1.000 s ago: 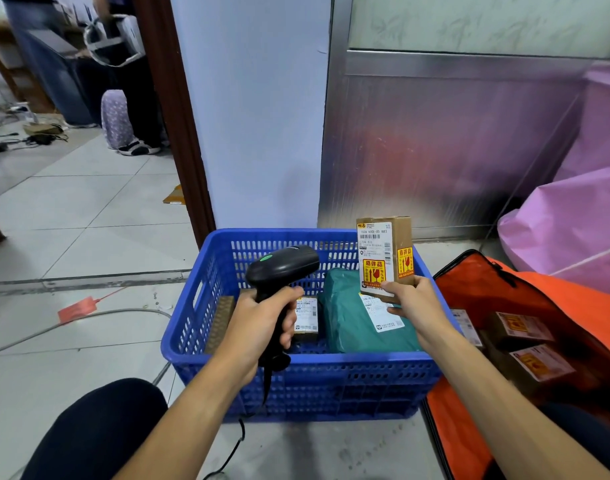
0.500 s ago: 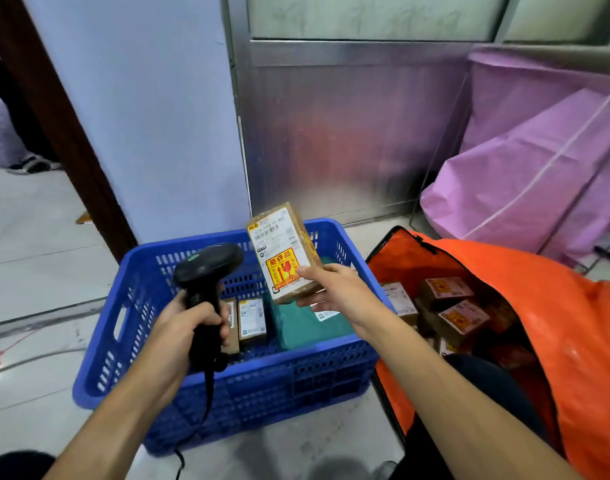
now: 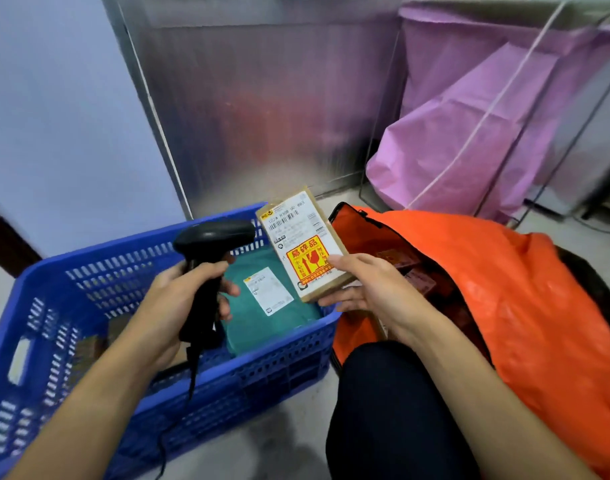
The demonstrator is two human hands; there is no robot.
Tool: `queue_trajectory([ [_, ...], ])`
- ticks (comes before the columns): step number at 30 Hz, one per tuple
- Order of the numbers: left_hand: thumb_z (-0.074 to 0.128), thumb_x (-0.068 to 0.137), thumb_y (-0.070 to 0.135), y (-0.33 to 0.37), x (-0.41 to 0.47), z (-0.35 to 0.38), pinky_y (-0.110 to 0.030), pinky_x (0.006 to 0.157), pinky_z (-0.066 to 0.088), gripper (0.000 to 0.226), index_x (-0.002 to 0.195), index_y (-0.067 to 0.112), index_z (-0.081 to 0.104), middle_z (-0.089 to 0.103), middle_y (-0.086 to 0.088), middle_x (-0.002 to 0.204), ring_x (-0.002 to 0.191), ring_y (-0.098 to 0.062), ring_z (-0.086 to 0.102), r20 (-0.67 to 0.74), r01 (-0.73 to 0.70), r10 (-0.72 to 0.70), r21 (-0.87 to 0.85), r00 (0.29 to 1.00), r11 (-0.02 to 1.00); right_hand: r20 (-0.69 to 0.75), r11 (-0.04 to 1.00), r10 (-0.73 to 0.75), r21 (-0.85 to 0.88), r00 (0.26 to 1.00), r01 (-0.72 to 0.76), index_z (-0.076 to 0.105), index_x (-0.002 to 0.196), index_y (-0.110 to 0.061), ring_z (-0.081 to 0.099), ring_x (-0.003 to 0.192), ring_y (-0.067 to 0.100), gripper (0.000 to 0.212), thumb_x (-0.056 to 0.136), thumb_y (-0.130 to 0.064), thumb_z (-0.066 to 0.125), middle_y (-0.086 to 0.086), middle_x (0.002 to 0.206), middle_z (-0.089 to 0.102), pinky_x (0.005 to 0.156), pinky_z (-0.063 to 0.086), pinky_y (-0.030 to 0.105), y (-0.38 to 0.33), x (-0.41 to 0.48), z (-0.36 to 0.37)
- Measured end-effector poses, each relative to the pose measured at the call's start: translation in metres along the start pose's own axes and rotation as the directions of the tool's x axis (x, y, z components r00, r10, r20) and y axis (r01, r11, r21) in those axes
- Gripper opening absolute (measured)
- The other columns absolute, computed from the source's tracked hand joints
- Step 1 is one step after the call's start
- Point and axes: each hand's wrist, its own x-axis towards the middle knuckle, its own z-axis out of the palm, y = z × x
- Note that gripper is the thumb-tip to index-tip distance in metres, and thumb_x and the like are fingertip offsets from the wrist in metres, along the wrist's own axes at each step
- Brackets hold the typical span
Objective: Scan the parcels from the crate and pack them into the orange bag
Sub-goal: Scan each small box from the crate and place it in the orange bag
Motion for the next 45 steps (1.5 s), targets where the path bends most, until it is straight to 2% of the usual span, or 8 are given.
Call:
queue_trajectory([
  [6, 0.063, 0.098, 0.037, -0.051, 0.034, 0.019, -0.037, 0.061, 0.047, 0.022, 0.111, 0.021, 0.071, 0.070, -0.019, 0.073, 0.041, -0.024, 0.055, -0.036, 0.104, -0.106, -0.057, 0.994, 0.993, -0.117, 0.992, 0.107, 0.074, 0.987, -0.099, 0.059, 0.129, -0.007, 0.077, 0.093, 0.038, 0.039, 0.098, -0.031, 0.066, 0.013, 0.104, 0.079, 0.079, 0.056, 0.040, 0.055, 0.015, -0.048],
  [8, 0.063, 0.098, 0.037, -0.068, 0.046, 0.024, -0.034, 0.054, 0.049, 0.021, 0.108, 0.019, 0.068, 0.066, -0.016, 0.069, 0.038, -0.023, 0.050, -0.035, 0.129, -0.131, -0.059, 0.991, 0.990, -0.118, 0.985, 0.151, 0.103, 0.981, -0.139, 0.059, 0.128, -0.007, 0.076, 0.095, 0.039, 0.037, 0.099, -0.029, 0.065, 0.014, 0.106, 0.079, 0.080, 0.055, 0.041, 0.074, 0.020, -0.059],
  [11, 0.060, 0.100, 0.034, -0.089, 0.062, 0.040, -0.030, 0.043, 0.049, 0.022, 0.108, 0.015, 0.067, 0.061, -0.012, 0.065, 0.038, -0.021, 0.044, 0.030, 0.168, -0.166, -0.058, 0.986, 0.984, -0.123, 0.973, 0.210, 0.119, 0.970, -0.196, 0.059, 0.129, -0.006, 0.075, 0.099, 0.039, 0.039, 0.098, -0.030, 0.066, 0.015, 0.107, 0.078, 0.080, 0.056, 0.040, 0.101, 0.025, -0.070],
  [20, 0.063, 0.083, 0.028, -0.126, 0.080, 0.094, -0.032, 0.048, 0.046, 0.048, 0.121, -0.001, 0.061, 0.059, -0.013, 0.071, 0.046, -0.024, 0.044, 0.247, 0.171, -0.152, -0.056, 0.957, 0.984, -0.177, 0.892, 0.274, 0.414, 0.945, -0.181, 0.062, 0.128, -0.002, 0.076, 0.079, 0.032, 0.059, 0.077, -0.029, 0.074, 0.023, 0.108, 0.076, 0.062, 0.059, 0.032, 0.150, 0.020, -0.085],
  [26, 0.065, 0.095, 0.017, -0.153, 0.059, 0.129, -0.035, 0.051, 0.042, 0.018, 0.105, 0.004, 0.057, 0.063, -0.012, 0.073, 0.045, -0.023, 0.047, 0.392, 0.110, -0.113, 0.029, 0.913, 0.994, -0.200, 0.888, 0.344, 0.388, 0.917, -0.248, 0.053, 0.135, 0.004, 0.076, 0.083, 0.040, 0.093, 0.056, -0.035, 0.082, 0.030, 0.111, 0.073, 0.059, 0.059, 0.032, 0.187, -0.010, -0.101],
  [30, 0.058, 0.103, 0.020, -0.189, 0.055, 0.146, -0.029, 0.046, 0.041, 0.012, 0.102, 0.009, 0.056, 0.069, -0.010, 0.078, 0.052, -0.024, 0.054, 0.418, 0.110, -0.172, 0.169, 0.892, 0.980, -0.310, 0.908, 0.360, 0.332, 0.880, -0.255, 0.057, 0.128, 0.002, 0.076, 0.081, 0.038, 0.074, 0.068, -0.034, 0.080, 0.029, 0.107, 0.074, 0.062, 0.058, 0.032, 0.201, -0.027, -0.110],
  [36, 0.061, 0.103, 0.022, -0.240, 0.057, 0.148, -0.035, 0.057, 0.048, 0.014, 0.095, 0.010, 0.062, 0.071, -0.008, 0.077, 0.058, -0.025, 0.059, 0.364, 0.201, -0.267, 0.208, 0.892, 0.957, -0.423, 0.916, 0.385, 0.282, 0.820, -0.284, 0.067, 0.124, -0.015, 0.074, 0.100, 0.038, 0.034, 0.098, -0.036, 0.059, 0.014, 0.108, 0.078, 0.089, 0.053, 0.043, 0.231, -0.049, -0.114],
  [45, 0.059, 0.104, 0.039, -0.266, 0.084, 0.163, -0.027, 0.051, 0.044, 0.025, 0.093, 0.016, 0.059, 0.062, -0.007, 0.080, 0.062, -0.021, 0.059, 0.266, 0.279, -0.314, 0.161, 0.911, 0.947, -0.535, 0.798, 0.518, 0.582, 0.668, -0.153, 0.068, 0.120, -0.018, 0.073, 0.107, 0.028, 0.024, 0.098, -0.027, 0.063, 0.013, 0.109, 0.079, 0.101, 0.055, 0.039, 0.280, -0.033, -0.142],
])
